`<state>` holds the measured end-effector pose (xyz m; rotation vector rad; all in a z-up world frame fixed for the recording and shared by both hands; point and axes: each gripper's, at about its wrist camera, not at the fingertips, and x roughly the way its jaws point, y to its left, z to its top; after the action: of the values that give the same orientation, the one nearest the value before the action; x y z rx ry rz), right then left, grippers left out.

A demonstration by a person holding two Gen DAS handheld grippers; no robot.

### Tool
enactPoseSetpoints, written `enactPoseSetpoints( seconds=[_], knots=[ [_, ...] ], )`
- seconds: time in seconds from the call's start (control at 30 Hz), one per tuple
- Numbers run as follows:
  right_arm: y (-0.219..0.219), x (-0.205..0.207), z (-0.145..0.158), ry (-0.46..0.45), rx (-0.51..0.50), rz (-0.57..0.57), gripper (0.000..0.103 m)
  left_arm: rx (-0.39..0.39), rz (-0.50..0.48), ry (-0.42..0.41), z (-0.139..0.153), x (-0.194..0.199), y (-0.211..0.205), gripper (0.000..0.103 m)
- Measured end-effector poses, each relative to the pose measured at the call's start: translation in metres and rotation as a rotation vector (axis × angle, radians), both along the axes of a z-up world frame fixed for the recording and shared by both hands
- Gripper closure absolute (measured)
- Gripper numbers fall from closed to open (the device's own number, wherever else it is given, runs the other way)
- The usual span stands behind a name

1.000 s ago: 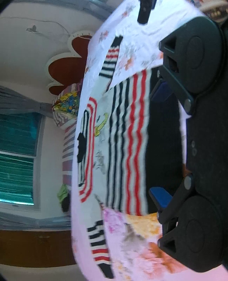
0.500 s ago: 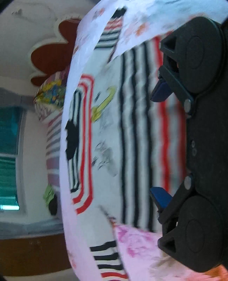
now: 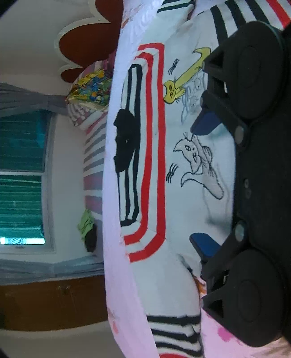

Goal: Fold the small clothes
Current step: 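Reach the right tool to the black sleeve cuff and grasp it, then carry the held sleeve with the right tool across the sweater body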

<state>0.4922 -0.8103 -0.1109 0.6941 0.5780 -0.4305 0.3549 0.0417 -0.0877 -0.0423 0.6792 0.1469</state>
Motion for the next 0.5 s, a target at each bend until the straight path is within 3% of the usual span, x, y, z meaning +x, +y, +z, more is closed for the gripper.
enactPoseSetpoints(
  seconds=[0.1,0.17,0.23,0.33,0.37,0.5],
  knots=[
    [-0.009,-0.001,-0.002,-0.047,0.038,-0.022,0.052,-0.048,-0.044,0.020,-0.001,0.009,0.009,0.011],
    [-0.014,-0.001,-0.004,-0.076,0.073,-0.036,0.057,-0.054,-0.018,0.039,-0.004,0.013,0.015,0.013],
    [-0.025,-0.002,-0.011,-0.096,0.146,-0.071,0.086,-0.053,0.003,0.048,-0.005,0.015,0.023,0.012],
    [-0.036,-0.008,-0.018,-0.139,0.221,-0.115,0.093,-0.048,0.030,0.071,-0.005,0.015,0.036,0.008],
    [-0.035,-0.007,-0.016,-0.132,0.207,-0.111,0.095,-0.046,0.029,0.074,-0.004,0.016,0.041,0.007],
    [-0.002,0.006,0.017,-0.081,-0.029,-0.004,0.097,-0.022,-0.003,0.102,-0.002,0.014,0.062,0.007]
  ],
)
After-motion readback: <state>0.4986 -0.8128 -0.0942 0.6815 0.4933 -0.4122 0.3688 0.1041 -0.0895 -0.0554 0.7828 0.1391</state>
